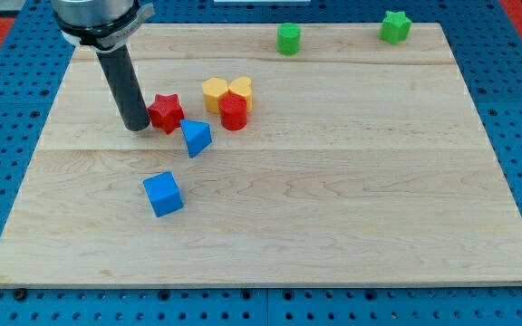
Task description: Place the blue triangle close to the green star
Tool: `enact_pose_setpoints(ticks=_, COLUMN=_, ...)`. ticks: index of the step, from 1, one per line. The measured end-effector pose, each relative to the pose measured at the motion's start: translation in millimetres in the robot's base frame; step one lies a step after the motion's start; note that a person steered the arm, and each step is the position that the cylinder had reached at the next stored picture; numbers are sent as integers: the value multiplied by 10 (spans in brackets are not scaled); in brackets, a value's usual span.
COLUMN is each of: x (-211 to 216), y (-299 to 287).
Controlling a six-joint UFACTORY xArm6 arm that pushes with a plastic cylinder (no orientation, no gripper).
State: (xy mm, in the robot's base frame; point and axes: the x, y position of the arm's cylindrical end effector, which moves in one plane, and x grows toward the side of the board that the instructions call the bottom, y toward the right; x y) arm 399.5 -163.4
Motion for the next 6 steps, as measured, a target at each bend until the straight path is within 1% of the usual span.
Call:
enact_pose_setpoints(ticks=1, x=-129, y=250)
enact_pose_setpoints(ticks=2, x=31, y=389)
enact_pose_setpoints(ticks=3, x=386, y=514)
enact_pose_setpoints(ticks=4, x=558, y=706)
enact_pose_setpoints(ticks=5, x=533, y=1049)
enact_pose_setpoints(ticks=6, x=507, y=903)
